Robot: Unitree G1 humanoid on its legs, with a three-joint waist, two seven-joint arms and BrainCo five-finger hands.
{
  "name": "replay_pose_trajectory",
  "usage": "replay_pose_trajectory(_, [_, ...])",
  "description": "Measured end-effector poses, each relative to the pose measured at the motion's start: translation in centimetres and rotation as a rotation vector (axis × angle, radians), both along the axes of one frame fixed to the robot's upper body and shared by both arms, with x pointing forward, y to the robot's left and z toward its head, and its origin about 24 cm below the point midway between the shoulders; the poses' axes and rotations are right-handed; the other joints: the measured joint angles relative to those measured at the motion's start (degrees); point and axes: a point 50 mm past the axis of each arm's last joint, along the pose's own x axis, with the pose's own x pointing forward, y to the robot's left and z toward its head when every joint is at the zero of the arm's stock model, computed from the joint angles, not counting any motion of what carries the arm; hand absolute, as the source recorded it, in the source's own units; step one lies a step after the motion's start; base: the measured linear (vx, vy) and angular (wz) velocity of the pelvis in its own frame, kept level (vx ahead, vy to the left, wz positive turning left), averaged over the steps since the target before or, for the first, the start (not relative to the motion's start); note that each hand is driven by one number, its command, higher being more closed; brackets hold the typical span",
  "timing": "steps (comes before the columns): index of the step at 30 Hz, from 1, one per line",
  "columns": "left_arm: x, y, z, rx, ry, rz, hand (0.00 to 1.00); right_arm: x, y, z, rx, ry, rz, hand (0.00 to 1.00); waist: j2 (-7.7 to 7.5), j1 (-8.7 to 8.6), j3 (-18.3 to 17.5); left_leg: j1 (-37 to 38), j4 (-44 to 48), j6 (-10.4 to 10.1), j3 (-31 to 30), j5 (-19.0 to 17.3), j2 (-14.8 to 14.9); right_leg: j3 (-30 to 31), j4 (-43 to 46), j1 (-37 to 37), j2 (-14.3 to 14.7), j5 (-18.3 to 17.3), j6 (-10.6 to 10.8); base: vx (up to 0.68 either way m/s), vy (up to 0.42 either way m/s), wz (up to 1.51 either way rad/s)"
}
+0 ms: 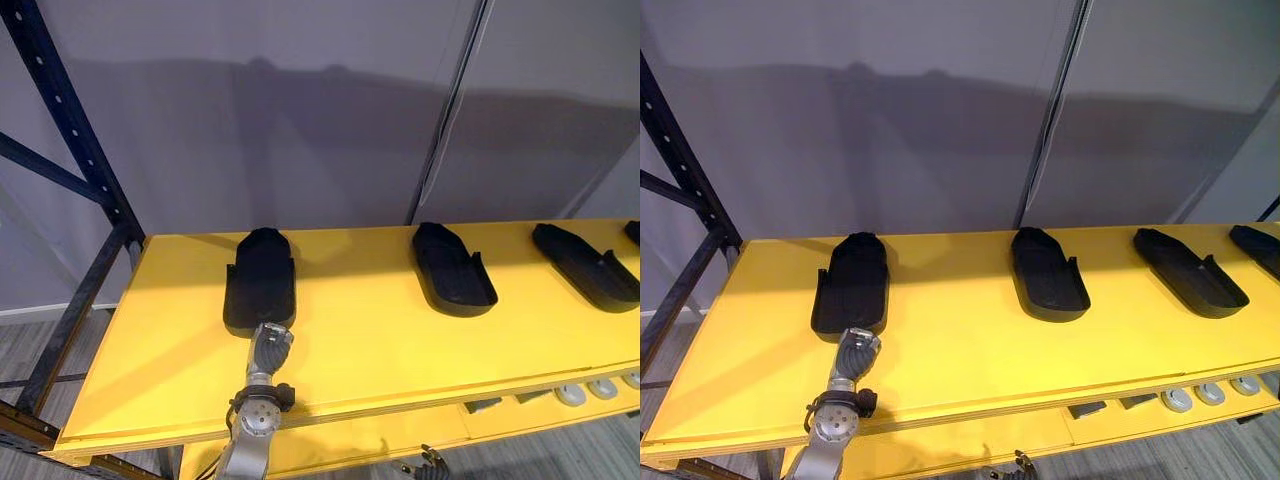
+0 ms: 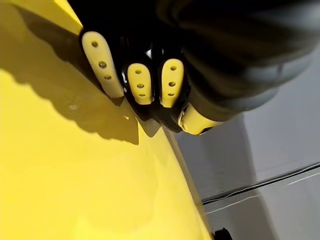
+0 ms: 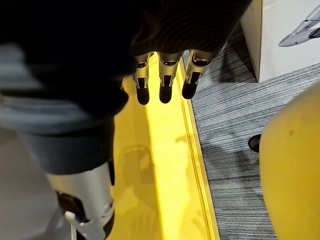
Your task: Walk over and take plastic housings, then place them on the shelf
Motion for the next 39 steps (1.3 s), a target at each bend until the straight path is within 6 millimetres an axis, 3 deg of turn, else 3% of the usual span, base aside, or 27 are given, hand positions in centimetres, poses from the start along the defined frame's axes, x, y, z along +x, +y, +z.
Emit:
replay_pose_trajectory(11, [0.0,0.6,0.5,-0.007,-0.021,0.037,1.00,0.1,0.0,0.0,0.000,0.000,0.001,0.00,-0.12,-0.01,0.5,-0.1,0.0,0.0,-0.2,0.0,0.0,-0.1,0.1,0.2,-0.1,0.0,0.0,-0.04,-0.016,0.01])
replay_pose_trajectory(14, [-0.5,0.9,2.7,-0.046,-0.110,0.056,1.00,0.4,0.0,0.1,0.001,-0.010,0.000,0.00,-0.59,0.10,2.1,-0.1,0.5,-0.2,-0.3,-0.2,0.1,0.0,0.3,0.7,-0.1,0.0,0.0,-0.02,-0.006,0.01])
replay_pose_trajectory(18, [-1.8,1.9,8.4,-0.112,-0.373,0.084,1.00,0.4,-0.1,0.1,0.002,-0.013,-0.020,0.00,-0.51,0.82,2.9,-1.0,2.8,0.1,-1.3,-2.0,0.2,-0.3,0.6,1.4,-0.5,-0.3,0.4,-0.01,-0.016,0.10])
replay_pose_trajectory(21, [-2.9,3.2,11.6,-0.110,-0.541,0.133,1.00,0.2,-0.1,0.0,0.002,-0.005,-0.020,0.00,-0.40,1.62,3.0,-1.0,3.6,0.3,-2.2,-2.5,0.3,-1.6,0.8,2.2,-0.7,-0.3,0.4,0.01,-0.011,0.20])
replay_pose_trajectory(25, [-4.7,6.5,13.1,-0.111,-0.651,0.319,1.00,0.2,-0.1,0.0,0.004,-0.002,-0.022,0.00,-0.35,1.94,3.1,-1.6,4.4,0.5,-4.5,-2.7,0.4,-3.3,2.2,2.5,-1.0,-0.7,0.9,0.00,-0.015,0.29])
replay_pose_trajectory(28, [-6.2,8.8,12.6,-0.091,-0.643,0.463,1.00,0.1,-0.1,-0.1,0.005,0.004,-0.018,0.00,-0.70,3.34,3.3,-1.7,4.9,0.7,-5.4,-2.9,0.2,-4.1,2.7,2.9,-1.4,-1.0,1.1,-0.01,-0.006,0.15])
replay_pose_trajectory(32, [-7.6,11.3,11.4,-0.042,-0.577,0.592,1.00,0.0,0.1,-0.1,0.011,0.006,-0.011,0.00,-0.95,3.49,3.3,-2.2,5.9,0.9,-6.7,-3.4,0.0,-6.0,2.7,3.8,-1.8,-1.5,1.0,-0.02,-0.015,0.18])
replay_pose_trajectory(34, [-8.3,13.0,9.7,-0.024,-0.495,0.687,1.00,0.0,0.2,-0.1,0.012,0.006,-0.003,0.00,-0.93,3.63,3.3,-2.3,6.4,0.8,-6.7,-3.7,0.0,-6.1,3.0,3.8,-1.9,-2.1,0.7,-0.01,-0.009,0.02])
replay_pose_trajectory(36, [-9.5,15.0,6.2,-0.009,-0.315,0.815,1.00,0.2,0.4,-0.1,0.012,0.005,0.026,0.00,-1.05,3.56,3.2,-2.9,7.2,0.5,-6.6,-4.1,0.1,-6.1,3.0,3.6,-1.9,-2.9,0.6,-0.01,-0.015,-0.01])
replay_pose_trajectory(39, [-11.0,15.6,1.6,-0.048,-0.075,0.907,1.00,0.3,0.6,0.0,0.010,0.002,0.055,0.00,-1.08,3.55,3.2,-3.5,8.7,0.2,-6.6,-4.6,0.4,-6.1,3.9,3.1,-1.6,-3.5,0.2,0.00,-0.011,0.00])
